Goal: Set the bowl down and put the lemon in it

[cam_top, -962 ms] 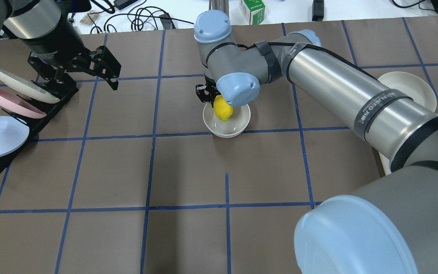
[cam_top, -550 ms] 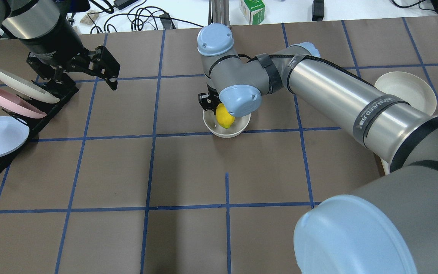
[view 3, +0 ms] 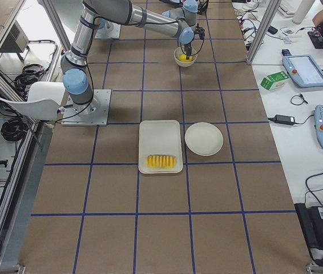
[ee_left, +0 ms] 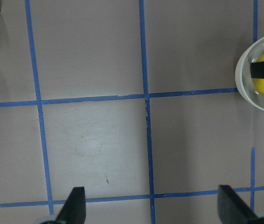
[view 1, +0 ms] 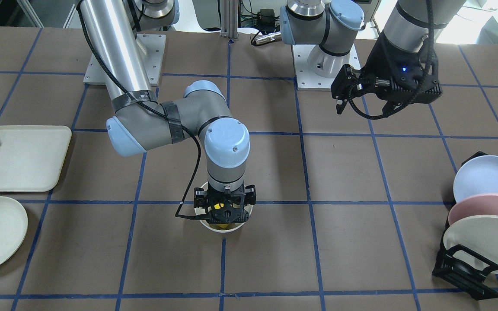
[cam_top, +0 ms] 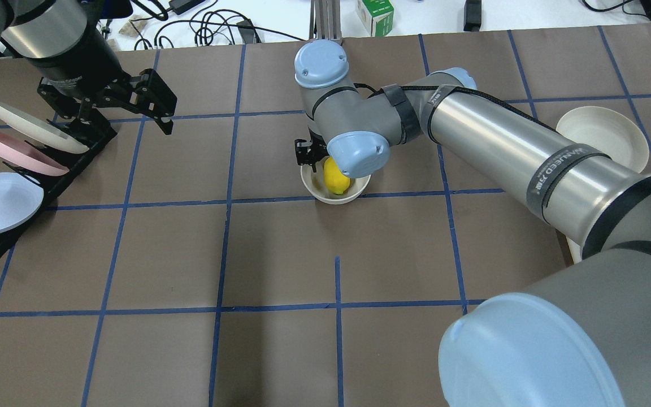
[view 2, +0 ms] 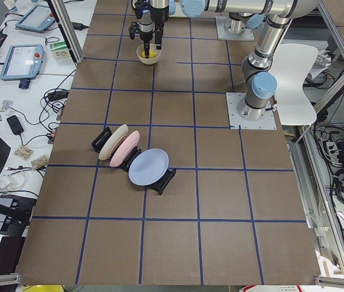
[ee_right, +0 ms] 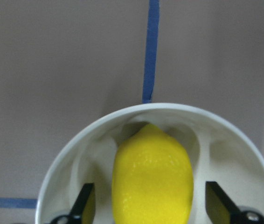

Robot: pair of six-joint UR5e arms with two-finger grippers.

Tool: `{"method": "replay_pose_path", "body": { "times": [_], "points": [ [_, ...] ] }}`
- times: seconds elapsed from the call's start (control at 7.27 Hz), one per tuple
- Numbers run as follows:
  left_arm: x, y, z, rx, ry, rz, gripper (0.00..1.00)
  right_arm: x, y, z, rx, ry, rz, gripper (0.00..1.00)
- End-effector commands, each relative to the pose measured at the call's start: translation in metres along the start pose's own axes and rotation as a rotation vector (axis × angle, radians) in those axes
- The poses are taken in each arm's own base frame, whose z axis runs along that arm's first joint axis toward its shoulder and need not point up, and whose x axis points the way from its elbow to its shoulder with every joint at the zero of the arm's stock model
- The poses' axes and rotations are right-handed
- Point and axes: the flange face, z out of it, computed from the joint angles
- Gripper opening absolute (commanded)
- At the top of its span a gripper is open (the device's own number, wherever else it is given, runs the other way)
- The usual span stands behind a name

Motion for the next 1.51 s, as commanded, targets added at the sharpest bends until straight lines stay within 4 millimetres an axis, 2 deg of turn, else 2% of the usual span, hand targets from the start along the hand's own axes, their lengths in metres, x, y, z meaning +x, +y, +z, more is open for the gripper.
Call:
{"method": "replay_pose_path", "body": {
  "times": [0.0,0.28,0.41,0.55,0.69,0.83,0.96,1.1,1.24,1.38],
  "points": [
    [0.000,0.000,0.000,0.001,0.001,-0.001,1.00,0.007,0.012,-0.072,0.031,-0.009,-0.004,1.00],
    [0.000,0.000,-0.001,0.002,0.002,-0.001,1.00,0.035,0.057,-0.196,0.082,-0.029,0.012,1.00],
    [-0.001,0.000,-0.001,0.002,0.002,-0.002,1.00,0.043,0.076,-0.229,0.088,-0.031,0.013,1.00],
    [-0.001,0.000,-0.001,0.002,0.002,-0.002,1.00,0.052,0.092,-0.249,0.085,-0.025,0.016,1.00],
    [-0.001,0.000,0.000,0.001,0.002,-0.002,1.00,0.059,0.096,-0.251,0.059,-0.015,0.022,1.00],
    [-0.001,0.000,0.000,0.001,0.002,-0.002,1.00,0.074,0.088,-0.249,0.055,-0.011,0.051,1.00],
    [-0.001,0.000,0.000,0.001,0.002,-0.002,1.00,0.110,0.076,-0.259,0.071,-0.004,0.099,1.00],
    [-0.001,0.000,0.000,0.001,0.002,-0.002,1.00,0.157,0.069,-0.271,0.079,0.004,0.112,1.00],
    [-0.001,0.000,0.000,0.001,0.002,-0.002,1.00,0.199,0.073,-0.279,0.022,0.009,0.118,1.00],
    [-0.001,0.000,0.000,0.001,0.002,-0.002,1.00,0.225,0.079,-0.285,0.001,0.012,0.101,1.00]
  ]
}}
